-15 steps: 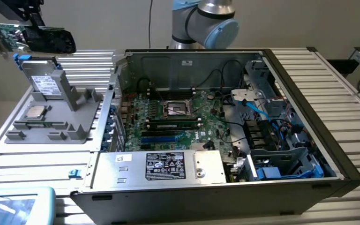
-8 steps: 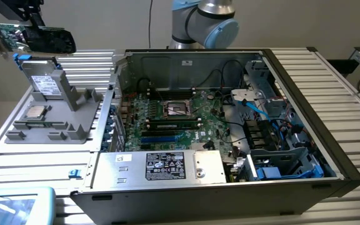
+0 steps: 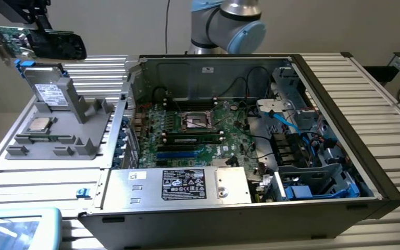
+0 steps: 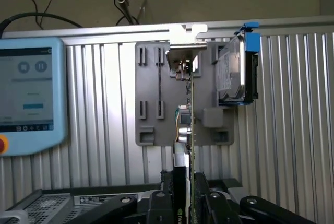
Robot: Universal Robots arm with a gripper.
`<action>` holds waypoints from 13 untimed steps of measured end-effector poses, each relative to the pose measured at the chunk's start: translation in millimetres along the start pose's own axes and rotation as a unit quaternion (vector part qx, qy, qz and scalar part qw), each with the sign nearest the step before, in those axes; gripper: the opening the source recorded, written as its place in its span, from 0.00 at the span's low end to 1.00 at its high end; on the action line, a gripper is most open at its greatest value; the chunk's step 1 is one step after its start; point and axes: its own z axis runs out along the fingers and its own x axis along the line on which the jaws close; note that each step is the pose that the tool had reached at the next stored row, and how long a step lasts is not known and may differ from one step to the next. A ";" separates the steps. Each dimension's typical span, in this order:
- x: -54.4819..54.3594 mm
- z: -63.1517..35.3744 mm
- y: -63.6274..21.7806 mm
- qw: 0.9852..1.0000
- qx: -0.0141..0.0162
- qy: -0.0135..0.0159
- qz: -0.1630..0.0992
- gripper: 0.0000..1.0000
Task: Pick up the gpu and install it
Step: 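Insert the gpu into the slot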
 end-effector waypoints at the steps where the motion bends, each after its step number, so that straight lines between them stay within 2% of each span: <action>1: 1.0 -0.1 -2.7 1.000 0.000 0.000 0.000 0.27; 13: 1.9 -0.4 -18.9 1.000 0.000 0.000 0.000 0.27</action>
